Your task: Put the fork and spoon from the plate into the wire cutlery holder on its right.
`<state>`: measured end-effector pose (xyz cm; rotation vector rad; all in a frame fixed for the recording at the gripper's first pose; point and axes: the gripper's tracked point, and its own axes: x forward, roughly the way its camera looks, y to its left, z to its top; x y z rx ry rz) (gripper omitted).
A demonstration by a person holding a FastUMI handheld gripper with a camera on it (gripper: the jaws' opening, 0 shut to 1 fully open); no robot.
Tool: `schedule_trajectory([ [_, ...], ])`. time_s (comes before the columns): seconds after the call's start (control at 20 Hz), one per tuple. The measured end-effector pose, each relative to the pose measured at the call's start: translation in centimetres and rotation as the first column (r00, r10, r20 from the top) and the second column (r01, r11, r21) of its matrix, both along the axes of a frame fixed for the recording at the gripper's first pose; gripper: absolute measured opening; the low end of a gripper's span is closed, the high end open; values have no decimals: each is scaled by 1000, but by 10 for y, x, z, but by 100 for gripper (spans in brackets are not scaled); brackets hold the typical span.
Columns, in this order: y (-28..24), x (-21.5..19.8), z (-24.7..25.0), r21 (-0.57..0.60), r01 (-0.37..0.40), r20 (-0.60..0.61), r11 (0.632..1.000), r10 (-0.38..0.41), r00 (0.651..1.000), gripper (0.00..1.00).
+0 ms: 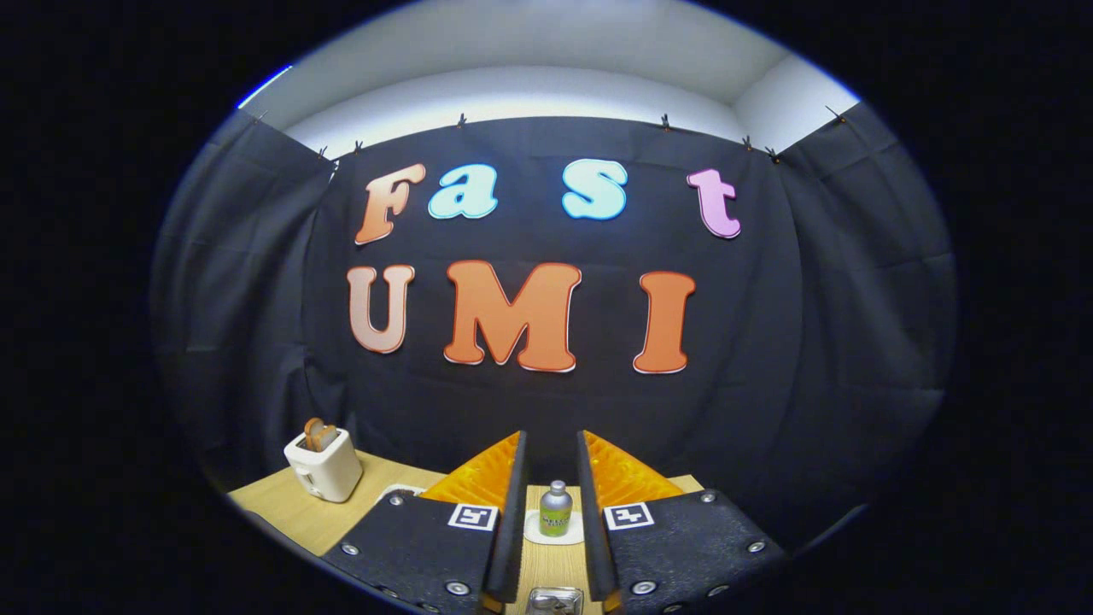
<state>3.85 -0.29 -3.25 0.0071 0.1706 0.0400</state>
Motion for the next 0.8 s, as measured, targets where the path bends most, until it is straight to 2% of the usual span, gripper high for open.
schedule_trajectory([
  [0.15, 2, 0, 12, -3, -6, 38, 1000, 6, 999, 54],
  [0.3, 5, -4, 21, -17, -22, 71, 1000, 24, 997, 72],
  [0.55, 14, -13, 27, -52, -33, 127, 998, 40, 991, 86],
  [0.8, 23, -23, 27, -56, -55, 170, 997, 64, 983, 92],
])
